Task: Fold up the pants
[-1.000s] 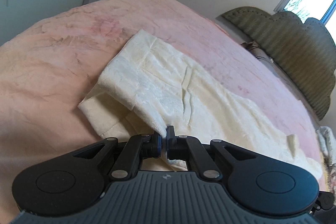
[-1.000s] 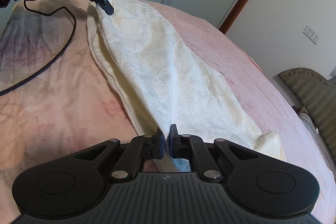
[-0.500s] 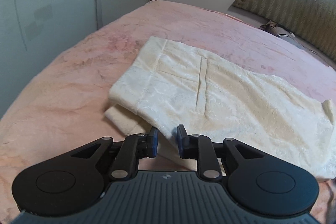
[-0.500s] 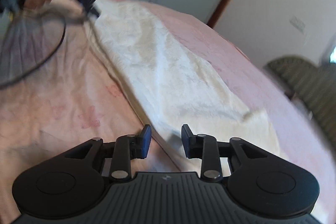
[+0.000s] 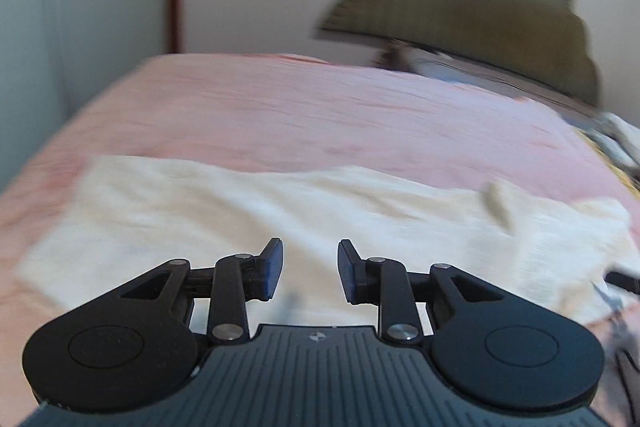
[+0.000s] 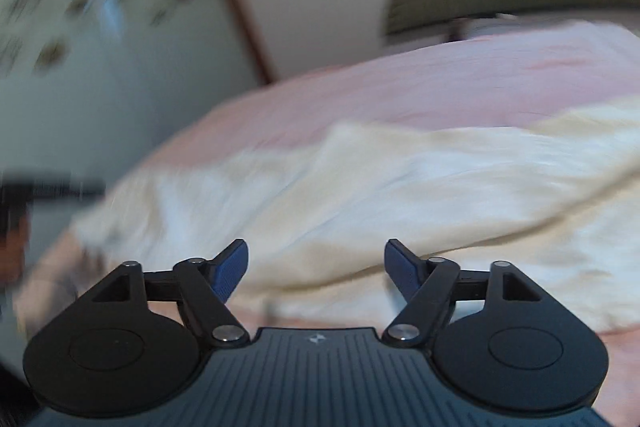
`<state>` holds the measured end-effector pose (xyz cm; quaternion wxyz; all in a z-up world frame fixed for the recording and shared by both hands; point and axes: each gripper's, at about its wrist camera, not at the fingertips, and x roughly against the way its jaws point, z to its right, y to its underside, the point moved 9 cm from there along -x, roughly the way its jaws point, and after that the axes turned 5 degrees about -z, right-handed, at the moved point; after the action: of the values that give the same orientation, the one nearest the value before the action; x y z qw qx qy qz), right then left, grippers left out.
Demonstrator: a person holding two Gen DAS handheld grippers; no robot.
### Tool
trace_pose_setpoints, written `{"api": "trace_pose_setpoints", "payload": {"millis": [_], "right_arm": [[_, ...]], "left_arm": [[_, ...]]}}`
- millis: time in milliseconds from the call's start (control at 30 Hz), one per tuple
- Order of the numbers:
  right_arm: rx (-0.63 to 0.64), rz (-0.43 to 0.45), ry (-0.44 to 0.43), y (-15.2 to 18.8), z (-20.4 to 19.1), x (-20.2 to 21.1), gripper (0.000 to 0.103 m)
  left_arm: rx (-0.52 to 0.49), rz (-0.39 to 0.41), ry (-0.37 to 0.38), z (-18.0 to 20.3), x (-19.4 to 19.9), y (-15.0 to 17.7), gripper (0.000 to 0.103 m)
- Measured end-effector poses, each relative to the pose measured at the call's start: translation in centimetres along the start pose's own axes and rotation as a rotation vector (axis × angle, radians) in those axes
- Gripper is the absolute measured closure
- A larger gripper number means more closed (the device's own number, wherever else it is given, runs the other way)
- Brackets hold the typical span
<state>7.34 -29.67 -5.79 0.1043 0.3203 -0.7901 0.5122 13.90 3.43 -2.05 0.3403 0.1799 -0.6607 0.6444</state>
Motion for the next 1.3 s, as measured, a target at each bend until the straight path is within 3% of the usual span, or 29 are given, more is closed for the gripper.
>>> {"api": "trace_pose_setpoints", "payload": {"millis": [133,233,300,400,500,600,733,867,967,1000,1133,1233,1300], "right_arm": [[-0.367,0.145,0.083,-2.0,8.6,2.8,0.014],[-0.617,0.242,0.037,-3.1,14.3,3.7,0.013],[-0.714,0.273,-0.017,-3.8,17.0,3.3,0.014],[-0.853,0.284,-0.038,-4.4,19.6,2.3,0.013],[-0.822,0.264,-0.029,-6.2,19.2,1.8,0.012],[-0.753,0.232,0.003,-8.2,18.8,0.2,0.006],[-0.712,0.203,-0.012,-11.1,18.0,-2.6,0.006],[-0.615,0.127,-0.046,-14.4,16.7,-7.6,0.005],[-0.561,0.009,0.073,-14.8,17.1,-11.2,0.005],[-0.565,0.009,0.093,-14.7,17.0,-11.0,0.005],[-0.515,0.17,0.007,-14.8,15.7,-5.9,0.005],[-0.519,0.213,0.095,-13.1,17.5,-1.9,0.005],[-0.584,0.202,0.107,-11.2,19.1,-0.4,0.004]], "left_arm": [[-0.14,0.009,0.056,6.6,-4.4,0.8,0.061],[-0.252,0.004,-0.023,9.0,-7.3,2.5,0.061],[-0.287,-0.015,-0.051,9.6,-8.8,3.9,0.06],[-0.323,0.067,-0.106,9.4,-8.8,4.8,0.049],[-0.329,0.082,-0.138,9.3,-8.8,4.8,0.035],[-0.273,0.064,-0.127,8.5,-9.2,4.1,0.024],[-0.191,0.039,-0.068,7.5,-9.2,3.8,0.02],[-0.187,0.036,-0.065,7.6,-9.3,3.8,0.018],[-0.176,0.039,-0.056,7.5,-9.2,3.7,0.017],[-0.171,0.043,-0.055,7.5,-9.0,3.7,0.02],[-0.218,0.087,-0.019,8.9,-7.1,3.0,0.021],[-0.335,0.11,0.079,12.6,-5.8,2.9,0.02],[-0.423,0.105,0.144,15.4,-5.3,3.7,0.02]]}}
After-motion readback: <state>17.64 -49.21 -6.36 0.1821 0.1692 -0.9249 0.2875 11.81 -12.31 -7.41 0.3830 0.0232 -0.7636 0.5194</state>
